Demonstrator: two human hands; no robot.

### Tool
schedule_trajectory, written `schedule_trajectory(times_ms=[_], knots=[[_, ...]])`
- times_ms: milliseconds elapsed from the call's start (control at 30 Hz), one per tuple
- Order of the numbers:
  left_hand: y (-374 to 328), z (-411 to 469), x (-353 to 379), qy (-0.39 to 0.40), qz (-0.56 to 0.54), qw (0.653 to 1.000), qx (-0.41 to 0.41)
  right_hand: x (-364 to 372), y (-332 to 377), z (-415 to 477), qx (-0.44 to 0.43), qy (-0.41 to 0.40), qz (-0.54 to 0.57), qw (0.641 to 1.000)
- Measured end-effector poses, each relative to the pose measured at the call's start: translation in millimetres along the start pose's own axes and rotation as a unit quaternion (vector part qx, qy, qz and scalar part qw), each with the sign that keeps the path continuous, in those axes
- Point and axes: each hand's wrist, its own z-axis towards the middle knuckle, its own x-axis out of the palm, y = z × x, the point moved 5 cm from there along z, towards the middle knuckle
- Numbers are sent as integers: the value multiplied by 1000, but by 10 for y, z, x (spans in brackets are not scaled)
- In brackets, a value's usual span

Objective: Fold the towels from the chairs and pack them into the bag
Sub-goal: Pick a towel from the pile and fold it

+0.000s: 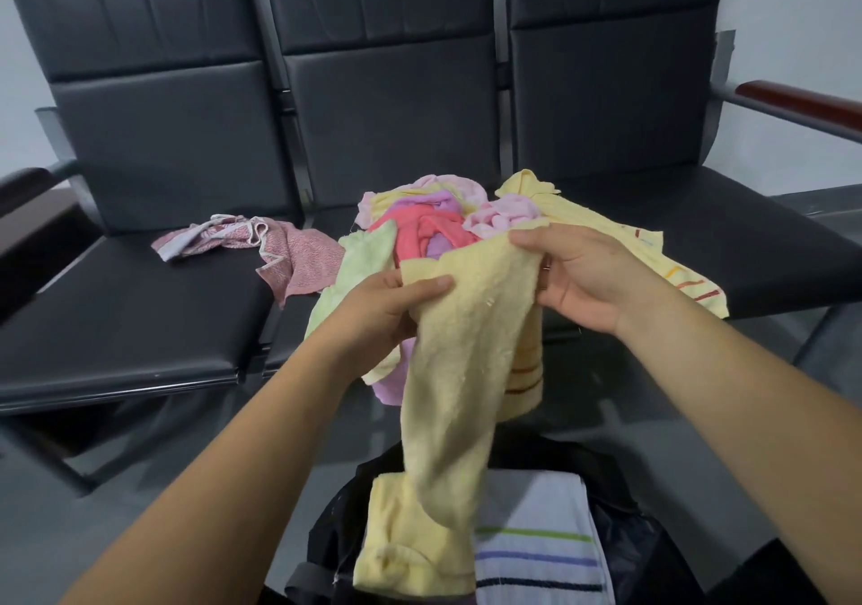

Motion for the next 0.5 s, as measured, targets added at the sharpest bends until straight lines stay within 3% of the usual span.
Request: schedule_trajectory(times_ms=[167, 333, 500], knots=[[13, -31, -150, -10, -9, 999, -32, -3, 78, -48, -26, -20, 5, 999], [-50, -20, -142, -24, -25, 999, 11, 53, 75, -51, -25, 9, 139, 990], [-123, -37, -127, -58, -53, 996, 50, 3, -72, -62, 10, -20, -35, 999]])
